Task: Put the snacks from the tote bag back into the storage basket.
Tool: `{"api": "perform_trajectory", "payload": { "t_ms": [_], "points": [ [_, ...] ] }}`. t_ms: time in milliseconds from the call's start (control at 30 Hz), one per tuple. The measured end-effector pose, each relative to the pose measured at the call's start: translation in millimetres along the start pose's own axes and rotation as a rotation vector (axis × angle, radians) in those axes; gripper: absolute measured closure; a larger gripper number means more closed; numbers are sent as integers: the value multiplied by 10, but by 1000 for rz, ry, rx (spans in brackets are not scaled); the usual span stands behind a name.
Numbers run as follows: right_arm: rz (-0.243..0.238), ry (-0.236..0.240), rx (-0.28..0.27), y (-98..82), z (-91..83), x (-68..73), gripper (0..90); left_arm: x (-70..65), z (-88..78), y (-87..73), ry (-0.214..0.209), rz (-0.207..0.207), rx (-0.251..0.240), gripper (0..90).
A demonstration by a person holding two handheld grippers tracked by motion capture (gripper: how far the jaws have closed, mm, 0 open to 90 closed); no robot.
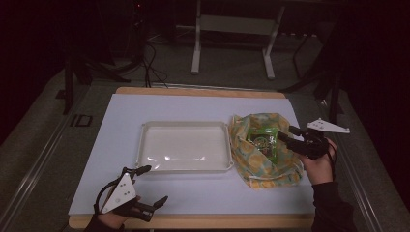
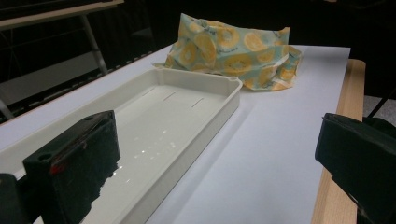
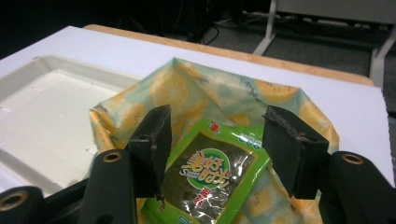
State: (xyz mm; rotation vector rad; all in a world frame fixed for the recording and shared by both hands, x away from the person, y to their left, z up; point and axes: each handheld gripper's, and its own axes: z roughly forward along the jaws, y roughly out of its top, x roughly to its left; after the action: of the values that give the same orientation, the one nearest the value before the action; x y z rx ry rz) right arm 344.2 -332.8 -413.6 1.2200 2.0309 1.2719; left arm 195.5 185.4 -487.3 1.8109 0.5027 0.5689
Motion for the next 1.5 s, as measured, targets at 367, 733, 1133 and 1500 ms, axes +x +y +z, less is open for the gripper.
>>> {"api": "perform_trajectory", "payload": {
  "t_ms": [367,733,1133,1500],
  "points": [
    [59,-3,71,-76,197,-142,469,2,8,-4,-4,-1,6,3],
    [70,-30,132,-161,312,-211,504,9,14,-6,5,-4,8,4],
    [148,-30,208,-247,465,-258,562,0,20,-8,5,7,18,4],
    [218,-25,286,-319,574,-337,566,-8,32,-10,0,17,28,4]
  ]
}}
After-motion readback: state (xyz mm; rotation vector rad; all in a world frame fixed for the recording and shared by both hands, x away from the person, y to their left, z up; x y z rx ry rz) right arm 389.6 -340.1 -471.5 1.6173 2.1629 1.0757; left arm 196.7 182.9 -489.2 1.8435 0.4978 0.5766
